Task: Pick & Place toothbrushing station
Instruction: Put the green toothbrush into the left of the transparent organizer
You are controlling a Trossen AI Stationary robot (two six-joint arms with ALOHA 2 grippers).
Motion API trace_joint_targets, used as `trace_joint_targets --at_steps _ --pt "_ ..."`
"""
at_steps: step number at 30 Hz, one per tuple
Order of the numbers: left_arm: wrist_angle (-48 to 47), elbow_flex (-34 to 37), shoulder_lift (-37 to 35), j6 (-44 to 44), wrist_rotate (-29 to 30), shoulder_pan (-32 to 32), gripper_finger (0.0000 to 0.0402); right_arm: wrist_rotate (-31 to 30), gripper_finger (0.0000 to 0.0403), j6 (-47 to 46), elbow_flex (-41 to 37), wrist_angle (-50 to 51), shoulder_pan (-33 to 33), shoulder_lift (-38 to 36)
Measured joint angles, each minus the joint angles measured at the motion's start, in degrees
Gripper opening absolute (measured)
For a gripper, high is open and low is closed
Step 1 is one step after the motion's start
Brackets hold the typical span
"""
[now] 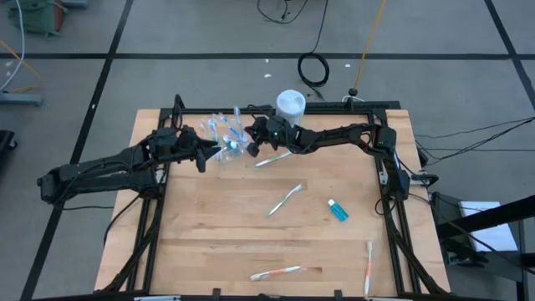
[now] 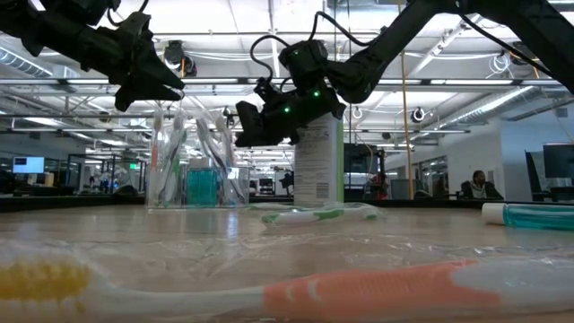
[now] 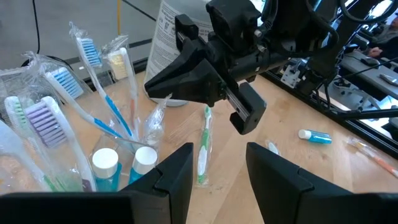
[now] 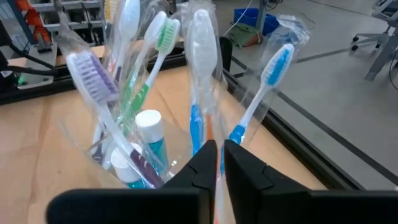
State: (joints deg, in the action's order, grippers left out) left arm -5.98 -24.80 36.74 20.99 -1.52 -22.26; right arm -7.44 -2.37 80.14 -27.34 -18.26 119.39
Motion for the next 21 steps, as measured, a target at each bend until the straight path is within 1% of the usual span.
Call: trace_joint_targets --at_steps 5,10,14,18,21 --pt "0.00 0.00 -0.01 -0.02 0.00 0.00 0.0152 0.00 0.0064 -1.34 0.00 -0.08 0.00 -0.12" --pt "-0.09 0.00 0.01 -0.20 -0.02 0.00 0.0152 0.21 0.0097 -1.62 0.12 3.80 0.12 -3.21" --pt "-0.11 0.00 0.00 -1.06 -0.15 0.02 0.0152 0.17 0.0111 -1.51 0.02 14.06 1.06 -6.48" --pt "0.25 0.00 0.01 -7.72 -1.80 1.00 0.0152 0.16 0.0114 -1.50 0.07 26.99 2.37 -11.20" --pt "2.27 0.00 0.05 -11.25 -3.29 3.25 0.0152 0.16 0.0110 -1.51 0.01 35.81 3.69 -14.21"
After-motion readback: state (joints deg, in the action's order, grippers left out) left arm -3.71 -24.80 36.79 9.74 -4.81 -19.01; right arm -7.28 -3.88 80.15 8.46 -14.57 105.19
